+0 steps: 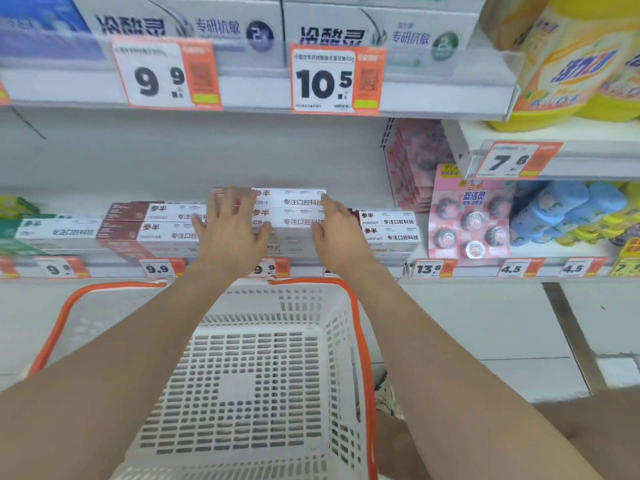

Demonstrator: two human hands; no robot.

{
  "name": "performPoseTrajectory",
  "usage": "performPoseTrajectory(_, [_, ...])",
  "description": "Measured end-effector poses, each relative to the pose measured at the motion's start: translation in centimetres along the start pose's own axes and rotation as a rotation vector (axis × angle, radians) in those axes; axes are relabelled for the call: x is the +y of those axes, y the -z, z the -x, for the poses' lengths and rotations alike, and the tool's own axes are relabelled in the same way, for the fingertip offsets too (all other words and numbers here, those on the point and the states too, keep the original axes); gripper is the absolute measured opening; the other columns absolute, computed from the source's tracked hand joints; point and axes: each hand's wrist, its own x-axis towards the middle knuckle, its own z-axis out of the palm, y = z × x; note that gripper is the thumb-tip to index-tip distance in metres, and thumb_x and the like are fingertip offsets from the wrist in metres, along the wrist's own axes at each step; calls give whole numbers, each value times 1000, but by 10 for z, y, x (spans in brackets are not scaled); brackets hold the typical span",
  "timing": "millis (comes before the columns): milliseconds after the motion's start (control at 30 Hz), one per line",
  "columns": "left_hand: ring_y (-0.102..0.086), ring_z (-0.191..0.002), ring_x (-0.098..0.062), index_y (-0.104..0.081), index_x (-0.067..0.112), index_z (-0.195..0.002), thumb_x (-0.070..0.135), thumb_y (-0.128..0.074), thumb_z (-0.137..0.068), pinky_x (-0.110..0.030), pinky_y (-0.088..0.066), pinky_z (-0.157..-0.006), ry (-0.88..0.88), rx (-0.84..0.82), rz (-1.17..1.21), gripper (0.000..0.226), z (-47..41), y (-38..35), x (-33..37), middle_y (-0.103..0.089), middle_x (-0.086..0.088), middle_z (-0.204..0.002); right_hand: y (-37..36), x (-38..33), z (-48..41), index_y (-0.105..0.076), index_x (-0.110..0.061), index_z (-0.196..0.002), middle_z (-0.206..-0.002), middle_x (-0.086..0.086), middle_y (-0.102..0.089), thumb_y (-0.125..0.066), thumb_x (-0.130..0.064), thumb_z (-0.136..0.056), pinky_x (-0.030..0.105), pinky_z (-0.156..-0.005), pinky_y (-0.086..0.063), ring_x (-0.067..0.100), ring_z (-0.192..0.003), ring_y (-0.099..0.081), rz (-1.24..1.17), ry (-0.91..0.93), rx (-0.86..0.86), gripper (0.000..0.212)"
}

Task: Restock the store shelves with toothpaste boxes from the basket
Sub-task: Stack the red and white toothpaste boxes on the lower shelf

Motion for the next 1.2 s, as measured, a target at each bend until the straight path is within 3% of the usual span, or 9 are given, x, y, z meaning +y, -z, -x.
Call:
performPoseTrajectory(100, [-14,-152,-49,-27,26,-159,42,-43,-107,-74,-24,-117,18,-126,1,56,-4,-3,-11,-22,-9,-165,-3,6,-2,-53,-9,-133,-97,10,-64,-51,-12,-105,41,-74,-48,40,-102,-65,-17,-33,52,28])
performPoseTrajectory(167, [-18,-149,-52,-33,25,-158,39,-43,-108,-71,-29,-115,10,-141,-6,53,-4,-4,-12,-28,-11,-162,-3,7,-1,-55,-9,-136,-81,5,-61,-50,-12,-106,40,-71,-48,36,-89,-65,-41,-53,43,30])
performPoseTrajectory(300, [-33,-140,-46,-53,22,-140,45,-43,-103,-63,-41,-108,28,-44,78,45,-10,-3,-19,-45,-10,-147,-9,5,-8,-50,-17,-149,-80,6,-66,-47,-16,-108,30,-75,-44,24,-76,-61,-171,-142,64,42])
performPoseTrajectory(433, [-35,-141,-48,-51,1,-136,30,-49,-102,-54,-29,-117,199,28,235,45,-14,-15,-34,-45,-30,-147,-14,6,-14,-55,-18,-101,-64,-3,-50,-47,-15,-106,29,-58,-35,14,-55,-46,-254,-183,110,10])
performPoseTrajectory(500, [-46,-129,-46,-45,-3,-141,20,-53,-101,-51,-40,-105,269,32,378,47,-15,-13,-35,-52,-31,-136,-16,6,-16,-51,-21,-85,-62,-2,-48,-48,-16,-106,29,-54,-33,15,-54,-41,-263,-203,122,22])
performPoseTrajectory(600, [-53,-117,-40,-43,-1,-145,16,-57,-101,-42,-41,-90,276,48,451,49,-16,-11,-34,-58,-26,-124,-18,5,-18,-44,-16,-70,-56,-2,-43,-49,-16,-104,32,-54,-29,17,-52,-35,-271,-251,150,35])
performPoseTrajectory(733, [-56,-111,-40,-48,0,-139,15,-60,-101,-36,-37,-83,286,57,467,43,-19,-13,-36,-62,-25,-117,-20,5,-18,-59,2,-82,-58,4,-47,-51,-18,-104,31,-56,-30,19,-55,-35,-308,-292,162,31])
performPoseTrajectory(867, [-59,-109,-38,-50,4,-136,14,-62,-99,-38,-42,-85,290,72,487,40,-19,-11,-35,-65,-22,-113,-21,5,-18,-68,3,-97,-74,21,-65,-52,-21,-105,31,-62,-36,21,-62,-44,-344,-299,169,30])
performPoseTrajectory(1200, [-57,-114,-37,-45,5,-145,19,-63,-102,-44,-45,-93,290,81,490,49,-17,-12,-34,-63,-21,-119,-23,5,-19,-58,-1,-82,-57,1,-47,-52,-22,-106,29,-55,-32,19,-54,-38,-296,-314,166,33])
